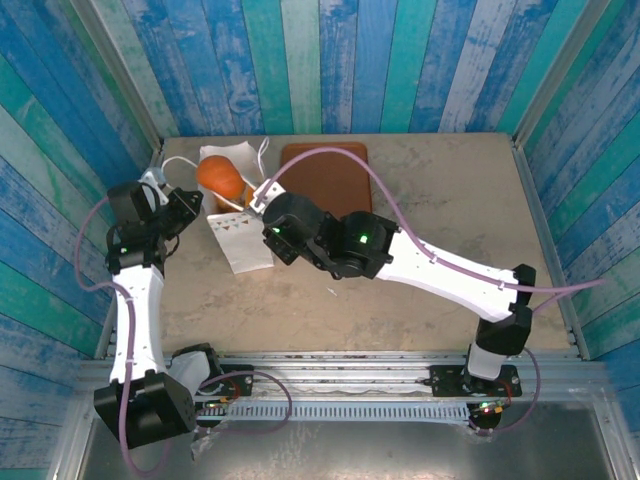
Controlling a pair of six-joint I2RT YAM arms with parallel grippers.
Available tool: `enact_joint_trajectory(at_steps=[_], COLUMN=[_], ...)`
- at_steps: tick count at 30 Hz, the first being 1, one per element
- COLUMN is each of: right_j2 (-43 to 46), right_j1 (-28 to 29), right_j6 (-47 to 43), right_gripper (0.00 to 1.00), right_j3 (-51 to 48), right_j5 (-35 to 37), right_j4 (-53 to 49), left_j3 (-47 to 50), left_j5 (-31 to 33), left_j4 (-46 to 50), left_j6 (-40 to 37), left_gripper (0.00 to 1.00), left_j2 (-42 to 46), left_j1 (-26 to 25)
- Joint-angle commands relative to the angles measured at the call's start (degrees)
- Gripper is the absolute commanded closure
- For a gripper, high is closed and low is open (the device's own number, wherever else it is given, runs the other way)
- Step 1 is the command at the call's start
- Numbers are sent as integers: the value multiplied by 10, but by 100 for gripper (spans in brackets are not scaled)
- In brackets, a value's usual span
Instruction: Place the fake bread into the paper bag
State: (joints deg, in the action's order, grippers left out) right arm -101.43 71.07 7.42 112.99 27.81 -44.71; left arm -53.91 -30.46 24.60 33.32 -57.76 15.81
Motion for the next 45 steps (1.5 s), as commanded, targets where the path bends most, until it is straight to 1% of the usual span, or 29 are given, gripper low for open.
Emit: enact_joint_trajectory(at_steps=[1,10,16,22,36,45], right_j2=[-16,-55,-79,-89,-89,-73], right_j1=[-13,-46,-53,-58,-64,-65], right_j6=[33,41,38,40,42,46], right_gripper=[59,59,59,58,43,40], right_j3=[32,70,96,99,92,80], right_j5=[-7,-48,-64,-75,-87,-83], right_j4=[-13,-44,-62,-67,-76,-75], left_j3=[5,0,-2,-3,-5,-3], left_j5=[11,12,12,12,10,10], left_j4=[13,17,18,18,18,19], left_j6=[-22,-25,-25,-25,-24,-24], left_gripper=[89,89,89,89,89,89], left_j2=[17,19,19,18,17,18], left_j1=[2,2,1,2,2,1])
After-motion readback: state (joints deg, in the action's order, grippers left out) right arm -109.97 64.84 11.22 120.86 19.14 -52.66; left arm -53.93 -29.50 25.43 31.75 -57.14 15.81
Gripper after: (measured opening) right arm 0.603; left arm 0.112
